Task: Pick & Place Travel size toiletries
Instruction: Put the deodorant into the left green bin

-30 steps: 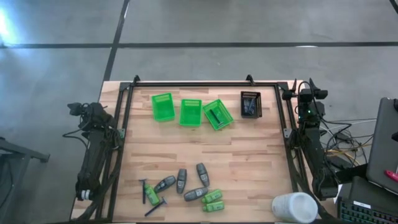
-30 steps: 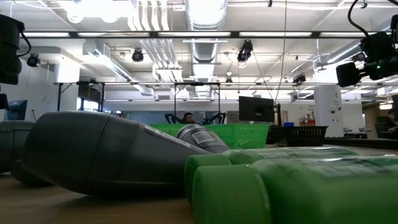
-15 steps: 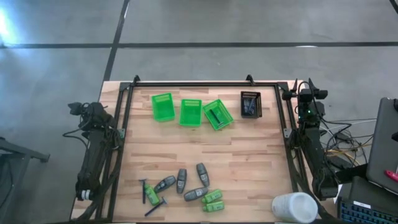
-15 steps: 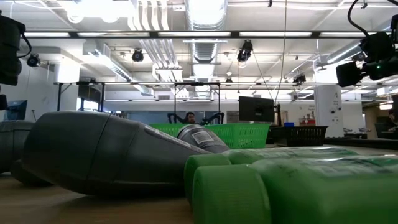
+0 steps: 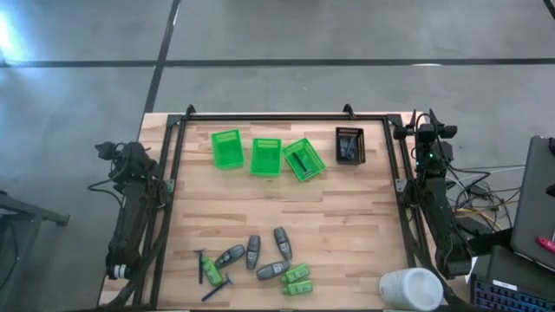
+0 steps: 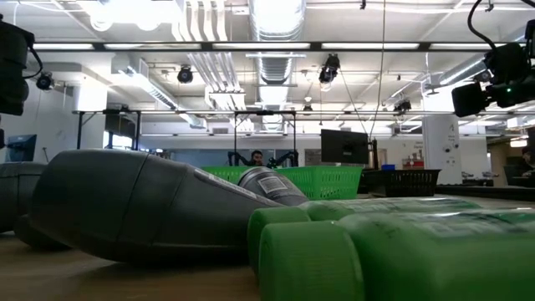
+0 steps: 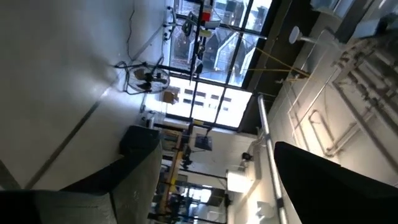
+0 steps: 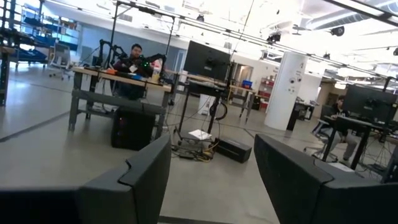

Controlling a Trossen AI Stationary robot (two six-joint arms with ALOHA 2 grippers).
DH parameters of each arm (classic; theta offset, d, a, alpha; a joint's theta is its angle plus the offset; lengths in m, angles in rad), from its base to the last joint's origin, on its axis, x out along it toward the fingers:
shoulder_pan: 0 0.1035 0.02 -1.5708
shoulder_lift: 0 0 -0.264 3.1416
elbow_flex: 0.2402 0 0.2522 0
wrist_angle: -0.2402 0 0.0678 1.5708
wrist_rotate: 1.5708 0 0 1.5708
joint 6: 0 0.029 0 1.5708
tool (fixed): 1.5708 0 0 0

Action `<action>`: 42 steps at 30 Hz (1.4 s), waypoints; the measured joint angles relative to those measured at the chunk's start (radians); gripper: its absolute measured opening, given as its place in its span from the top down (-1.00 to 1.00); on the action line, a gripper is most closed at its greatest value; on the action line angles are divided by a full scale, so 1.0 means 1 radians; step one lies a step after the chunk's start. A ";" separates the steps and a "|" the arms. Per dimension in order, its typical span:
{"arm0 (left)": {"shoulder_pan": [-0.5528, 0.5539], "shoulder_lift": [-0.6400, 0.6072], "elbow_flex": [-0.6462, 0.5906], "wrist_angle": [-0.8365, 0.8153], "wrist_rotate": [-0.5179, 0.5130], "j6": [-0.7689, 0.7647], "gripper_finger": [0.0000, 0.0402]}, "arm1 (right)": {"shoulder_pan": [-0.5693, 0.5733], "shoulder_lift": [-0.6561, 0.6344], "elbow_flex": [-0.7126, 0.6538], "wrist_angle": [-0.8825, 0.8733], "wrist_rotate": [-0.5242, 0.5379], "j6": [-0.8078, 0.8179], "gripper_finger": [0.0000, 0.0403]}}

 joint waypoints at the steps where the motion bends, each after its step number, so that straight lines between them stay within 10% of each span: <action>1: -0.001 -0.011 0.001 -0.023 0.001 -0.004 -0.57 | 0.000 0.000 0.000 0.000 0.000 0.000 -0.11; 8: 0.002 -0.025 0.007 0.097 0.009 -0.347 -0.57 | 0.000 0.002 0.000 -0.001 0.000 0.000 -0.17; 14: -0.001 -0.012 0.004 0.153 1.007 -0.035 -0.57 | 0.000 0.000 0.000 0.000 -0.001 0.000 -0.27; 18: -0.021 -0.012 0.003 0.150 1.369 0.378 -0.57 | 0.000 0.001 0.000 0.000 -0.001 0.000 -0.34; 32: -0.337 0.009 0.158 0.102 1.264 1.312 -0.57 | 0.000 0.001 0.000 0.000 -0.001 0.000 -0.57; 42: -0.789 0.436 0.454 -0.125 1.273 1.720 -0.57 | 0.000 0.001 0.000 0.000 -0.001 0.000 -0.74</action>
